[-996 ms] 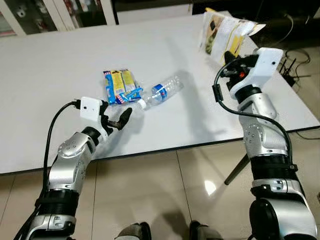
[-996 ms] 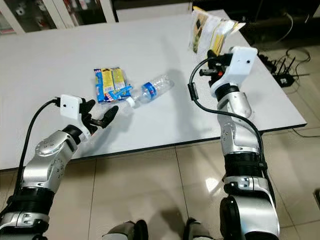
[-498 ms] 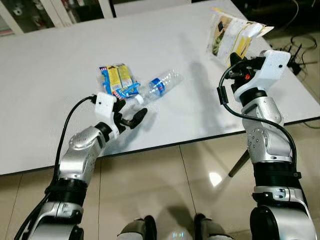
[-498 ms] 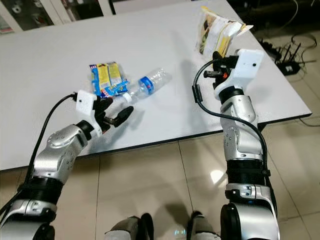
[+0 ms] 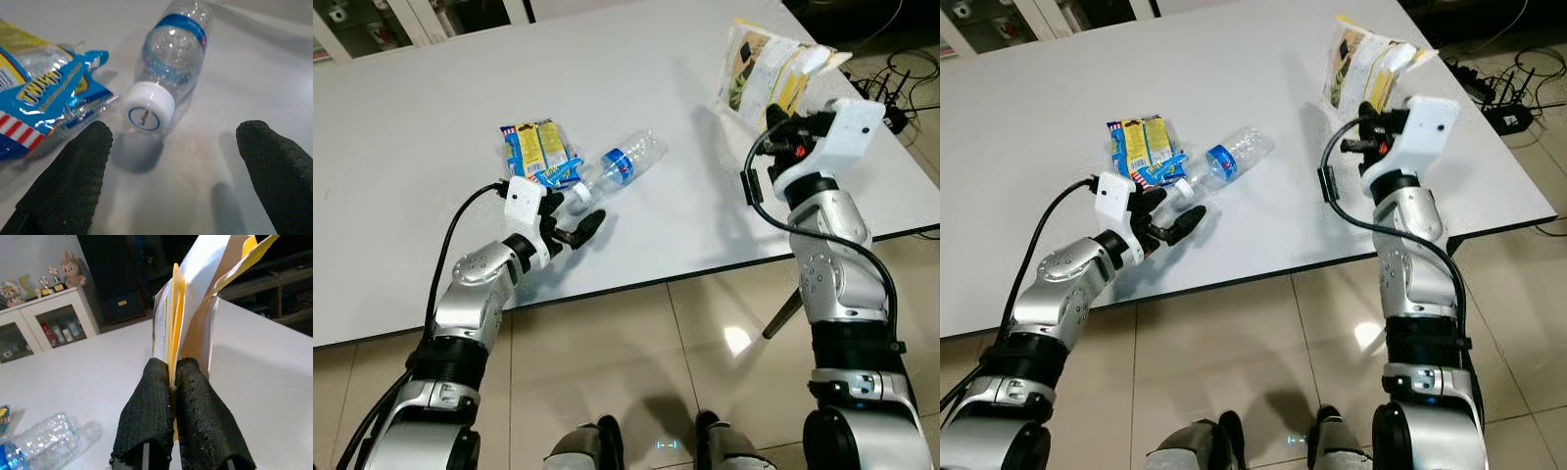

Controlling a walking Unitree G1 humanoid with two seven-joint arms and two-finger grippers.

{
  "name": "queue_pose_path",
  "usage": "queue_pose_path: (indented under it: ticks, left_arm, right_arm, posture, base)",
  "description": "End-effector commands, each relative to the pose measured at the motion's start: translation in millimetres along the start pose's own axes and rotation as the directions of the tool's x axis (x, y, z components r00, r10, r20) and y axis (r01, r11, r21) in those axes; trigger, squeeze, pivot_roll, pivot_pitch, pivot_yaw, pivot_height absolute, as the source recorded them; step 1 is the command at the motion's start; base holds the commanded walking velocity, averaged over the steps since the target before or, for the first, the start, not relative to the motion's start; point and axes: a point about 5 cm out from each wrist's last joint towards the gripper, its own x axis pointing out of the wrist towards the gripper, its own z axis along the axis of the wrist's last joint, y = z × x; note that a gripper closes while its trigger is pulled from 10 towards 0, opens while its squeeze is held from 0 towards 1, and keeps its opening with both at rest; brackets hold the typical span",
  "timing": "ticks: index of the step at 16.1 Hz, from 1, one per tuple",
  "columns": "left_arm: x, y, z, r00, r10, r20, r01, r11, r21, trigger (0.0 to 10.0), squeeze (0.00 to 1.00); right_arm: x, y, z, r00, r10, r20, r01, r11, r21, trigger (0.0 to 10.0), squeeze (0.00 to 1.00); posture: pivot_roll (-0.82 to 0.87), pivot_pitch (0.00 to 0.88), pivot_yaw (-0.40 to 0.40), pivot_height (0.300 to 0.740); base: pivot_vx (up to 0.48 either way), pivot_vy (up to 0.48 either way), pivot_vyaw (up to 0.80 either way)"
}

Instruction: Picking trash to rubbish bin

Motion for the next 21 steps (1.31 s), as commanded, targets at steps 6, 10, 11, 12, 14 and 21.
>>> queue_pose_path:
  ticks: [6,10,11,12,14,21]
  left_arm:
    - [-2.2,13.2,-1,1.0,0.021,-0.003,-0.021,0.999,0.034,10.0,0.0]
    - [0.1,14.1,-5,1.0,-0.011,-0.013,0.012,0.999,0.034,10.0,0.0]
    - [0.2,13.9,-5,1.0,-0.016,-0.014,0.016,0.999,0.035,10.0,0.0]
    - [0.5,13.8,-5,1.0,-0.025,-0.012,0.025,0.999,0.038,10.0,0.0]
    - [0.9,15.1,-4,0.999,-0.035,-0.007,0.035,0.999,0.042,10.0,0.0]
    - [-0.9,20.2,-6,0.999,-0.043,-0.005,0.043,0.998,0.055,10.0,0.0]
  right_arm:
    - [-4.0,3.6,5,1.0,0.011,0.01,-0.011,1.0,0.017,10.0,0.0]
    - [-5.9,3.9,5,1.0,0.011,0.0,-0.011,0.999,0.036,10.0,0.0]
    - [-6.3,4.0,6,1.0,0.011,0.0,-0.011,0.999,0.038,10.0,0.0]
    - [-7.2,4.0,7,1.0,0.012,0.0,-0.012,0.999,0.039,10.0,0.0]
    - [-8.4,3.8,8,1.0,0.013,-0.001,-0.013,0.999,0.041,10.0,0.0]
    - [-13.2,3.4,11,1.0,0.017,-0.014,-0.016,0.999,0.039,10.0,0.0]
  posture:
    - [-0.09,0.259,0.149,0.74]
    - [-0.1,0.278,0.142,0.74]
    - [-0.1,0.28,0.142,0.74]
    - [-0.1,0.286,0.141,0.74]
    - [-0.11,0.295,0.14,0.74]
    - [-0.12,0.324,0.134,0.74]
  base:
    - [0.0,0.0,0.0]
    - [0.0,0.0,0.0]
    - [0.0,0.0,0.0]
    - [0.0,0.0,0.0]
    - [0.0,0.0,0.0]
    - [0.0,0.0,0.0]
